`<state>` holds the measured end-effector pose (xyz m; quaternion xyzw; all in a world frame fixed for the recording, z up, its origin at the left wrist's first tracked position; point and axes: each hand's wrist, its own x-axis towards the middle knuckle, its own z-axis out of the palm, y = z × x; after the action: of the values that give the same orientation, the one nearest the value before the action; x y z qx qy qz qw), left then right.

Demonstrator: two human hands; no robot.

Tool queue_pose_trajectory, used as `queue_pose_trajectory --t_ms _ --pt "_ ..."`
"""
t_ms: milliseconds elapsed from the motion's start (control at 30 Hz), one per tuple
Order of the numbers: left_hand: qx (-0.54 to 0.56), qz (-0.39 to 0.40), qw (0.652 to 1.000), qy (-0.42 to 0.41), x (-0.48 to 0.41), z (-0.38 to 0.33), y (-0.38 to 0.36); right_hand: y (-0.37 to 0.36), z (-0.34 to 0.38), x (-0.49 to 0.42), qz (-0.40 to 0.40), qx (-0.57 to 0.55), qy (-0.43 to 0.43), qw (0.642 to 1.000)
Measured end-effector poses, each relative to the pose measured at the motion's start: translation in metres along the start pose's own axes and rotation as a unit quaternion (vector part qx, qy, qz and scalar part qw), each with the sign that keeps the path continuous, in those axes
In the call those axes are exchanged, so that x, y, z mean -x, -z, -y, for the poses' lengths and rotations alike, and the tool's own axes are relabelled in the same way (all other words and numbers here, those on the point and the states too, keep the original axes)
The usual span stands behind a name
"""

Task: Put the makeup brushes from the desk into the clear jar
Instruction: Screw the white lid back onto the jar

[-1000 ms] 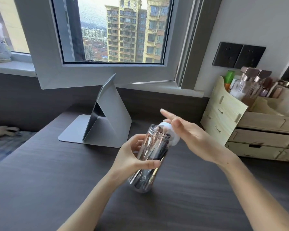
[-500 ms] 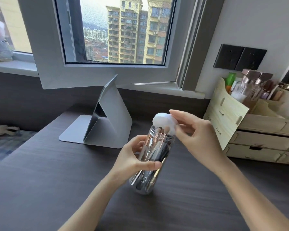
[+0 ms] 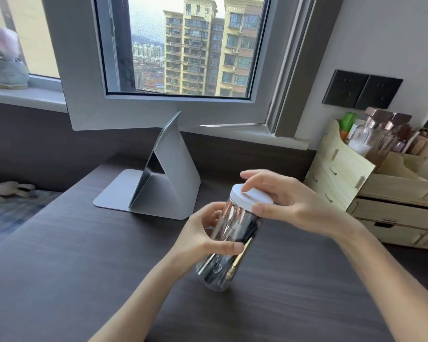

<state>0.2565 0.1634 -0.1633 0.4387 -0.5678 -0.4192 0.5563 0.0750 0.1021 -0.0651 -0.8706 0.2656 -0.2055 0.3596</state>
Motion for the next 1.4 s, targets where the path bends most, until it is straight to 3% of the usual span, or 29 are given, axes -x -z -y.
queue_pose_trajectory --t_ms 333,433,500,567,667,733,800,900,1033,1200,1400 --pt "0.095 0.066 0.993 0.016 -0.001 0.001 0.002 0.004 0.003 0.000 0.049 -0.059 -0.018 0.997" --pt "0.031 0.027 0.999 -0.001 -0.001 0.000 -0.001 -0.008 0.013 -0.003 -0.035 0.151 -0.050 0.987" --pt "-0.044 -0.007 0.999 -0.019 -0.001 -0.001 -0.003 -0.017 0.019 -0.006 -0.082 0.349 -0.066 0.931" --pt "-0.087 -0.027 0.995 -0.029 -0.002 -0.001 -0.005 -0.014 0.023 -0.006 -0.068 0.417 -0.091 0.902" --pt "-0.124 -0.033 0.991 -0.036 -0.003 -0.001 -0.006 0.006 0.023 0.001 0.044 0.277 -0.123 0.952" --pt "-0.143 -0.022 0.989 -0.039 -0.004 -0.002 -0.007 0.015 0.024 0.007 0.082 0.166 -0.090 0.979" --pt "-0.150 -0.012 0.988 -0.037 -0.004 -0.004 -0.010 0.015 0.023 0.010 0.054 0.206 -0.074 0.974" --pt "-0.146 -0.007 0.989 -0.034 -0.003 -0.004 -0.017 0.015 0.021 0.013 -0.021 0.338 -0.070 0.938" --pt "-0.151 0.000 0.987 -0.060 -0.008 -0.007 -0.023 0.018 0.017 0.025 0.000 0.283 -0.055 0.958" --pt "-0.129 -0.029 0.987 -0.093 -0.012 -0.018 -0.048 0.014 0.003 0.037 -0.128 0.254 -0.019 0.959" --pt "-0.140 -0.123 0.967 -0.173 -0.036 -0.042 -0.101 0.022 -0.001 0.055 -0.324 0.090 -0.007 0.942"
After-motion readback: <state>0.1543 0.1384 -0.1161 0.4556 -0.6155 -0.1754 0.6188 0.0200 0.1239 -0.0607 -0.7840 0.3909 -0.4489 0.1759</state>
